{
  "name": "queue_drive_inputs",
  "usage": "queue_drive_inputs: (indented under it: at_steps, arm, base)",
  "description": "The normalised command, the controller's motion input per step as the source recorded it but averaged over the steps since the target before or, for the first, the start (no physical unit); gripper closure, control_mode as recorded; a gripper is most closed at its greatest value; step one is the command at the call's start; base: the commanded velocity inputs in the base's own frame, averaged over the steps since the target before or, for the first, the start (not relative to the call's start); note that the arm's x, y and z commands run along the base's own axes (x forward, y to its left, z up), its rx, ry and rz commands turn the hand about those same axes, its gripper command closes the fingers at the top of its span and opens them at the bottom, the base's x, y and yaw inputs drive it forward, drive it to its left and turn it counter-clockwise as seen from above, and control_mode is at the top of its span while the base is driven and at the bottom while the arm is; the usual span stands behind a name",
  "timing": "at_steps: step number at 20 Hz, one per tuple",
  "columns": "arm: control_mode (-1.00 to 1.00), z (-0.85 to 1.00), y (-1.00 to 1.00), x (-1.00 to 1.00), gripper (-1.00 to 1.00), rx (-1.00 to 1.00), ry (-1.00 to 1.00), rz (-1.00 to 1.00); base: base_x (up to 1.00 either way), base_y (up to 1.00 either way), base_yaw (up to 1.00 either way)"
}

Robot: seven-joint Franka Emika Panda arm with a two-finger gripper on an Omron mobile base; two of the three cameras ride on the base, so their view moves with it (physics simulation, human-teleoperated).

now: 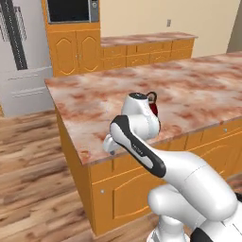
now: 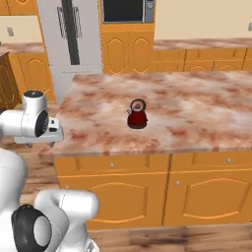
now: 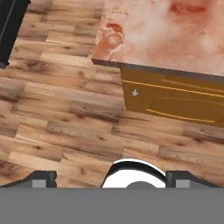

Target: Pick the jar and kettle and place them in the sink. Then turn on the water.

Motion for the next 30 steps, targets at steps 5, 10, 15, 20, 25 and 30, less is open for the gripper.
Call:
queue_drive_inputs:
  at_steps: [5, 10, 15, 20, 25, 30]
  arm:
    - [1.00, 0.00, 0.00, 0.00, -1.00, 0.00, 0.00, 0.00]
    - [1.00, 0.00, 0.00, 0.00, -1.00, 0.00, 0.00, 0.00]
    - [1.00, 0.00, 0.00, 0.00, -1.00, 0.00, 0.00, 0.00]
    - [1.00, 0.00, 0.00, 0.00, -1.00, 0.00, 0.00, 0.00]
    - [1.00, 0.00, 0.00, 0.00, -1.00, 0.00, 0.00, 0.00]
    - [1.00, 0.00, 0.00, 0.00, -1.00, 0.00, 0.00, 0.00]
  base:
    - [-0.02, -0.46, -0.30]
    - [0.42, -0.53, 0.07]
    - [0.58, -0.29, 0.10]
    - [0.92, 0.00, -0.05]
    - [0.65, 0.00, -0.10]
    - [0.00, 0.00, 0.00]
